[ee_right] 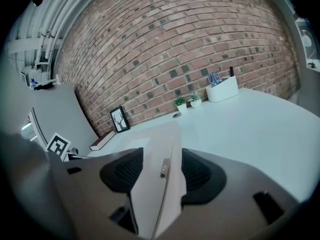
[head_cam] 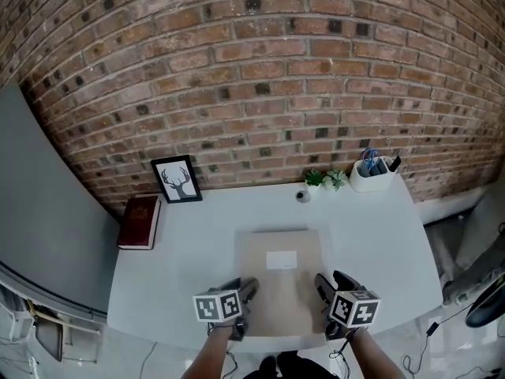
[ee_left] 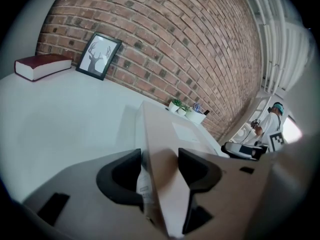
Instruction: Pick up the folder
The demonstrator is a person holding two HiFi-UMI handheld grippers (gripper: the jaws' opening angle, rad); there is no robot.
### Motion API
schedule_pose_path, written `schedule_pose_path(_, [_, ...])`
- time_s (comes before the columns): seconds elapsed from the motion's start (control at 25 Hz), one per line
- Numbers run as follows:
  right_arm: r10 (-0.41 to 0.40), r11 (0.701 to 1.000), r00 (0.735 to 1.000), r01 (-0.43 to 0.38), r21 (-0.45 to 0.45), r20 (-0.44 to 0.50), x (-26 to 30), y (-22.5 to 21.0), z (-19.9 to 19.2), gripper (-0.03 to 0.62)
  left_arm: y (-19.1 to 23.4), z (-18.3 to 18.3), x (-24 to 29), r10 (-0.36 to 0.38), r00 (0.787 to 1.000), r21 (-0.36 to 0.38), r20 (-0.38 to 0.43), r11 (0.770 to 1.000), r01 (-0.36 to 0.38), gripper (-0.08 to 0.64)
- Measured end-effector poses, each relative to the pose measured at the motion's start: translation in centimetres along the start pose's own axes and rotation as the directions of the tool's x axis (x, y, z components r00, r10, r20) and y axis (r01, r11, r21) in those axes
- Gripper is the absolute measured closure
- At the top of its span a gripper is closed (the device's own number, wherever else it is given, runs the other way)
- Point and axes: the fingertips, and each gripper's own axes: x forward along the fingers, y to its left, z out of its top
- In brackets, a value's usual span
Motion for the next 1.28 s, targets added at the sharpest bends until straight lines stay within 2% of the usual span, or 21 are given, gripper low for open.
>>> schedule_pose_path(0.2, [0.011, 1.000, 0.998, -0.011, 0.001, -0.054, 2.0, -0.1, -0.9, 0.339, 0.2, -0.2, -0.1, 0.004, 1.000, 0.002, -0.006, 1.000, -0.004, 0.328])
schedule_pose_path(0.52, [0.037, 0.999, 0.987, -0.034, 0.019, -0.157, 3.7, -0.3, -2.3, 0.331, 0.0, -0.1, 0.3, 0.000, 1.000, -0.009, -0.003, 1.000, 0.000, 0.327])
schedule_pose_path(0.76, [0.055, 0.998, 0.980, -0.047, 0.046, -0.191, 3.8, -0.3, -2.9, 0.339, 0.0, -0.3, 0.2, -0.004, 1.000, -0.017, -0.012, 1.000, 0.004, 0.327])
schedule_pose_path(0.96, [0.070, 0.997, 0.977, -0.064, 0.036, -0.199, 3.9, 0.0, -2.8, 0.348, 0.0, -0.1, 0.0, 0.000, 1.000, -0.017, 0.000, 1.000, 0.000, 0.327])
schedule_pose_path(1.28, [0.078, 0.997, 0.986, -0.076, 0.023, -0.146, 3.2, 0.2, -2.3, 0.354, -0.9, 0.1, -0.6, 0.005, 0.999, 0.037, 0.035, 0.999, -0.006, 0.339])
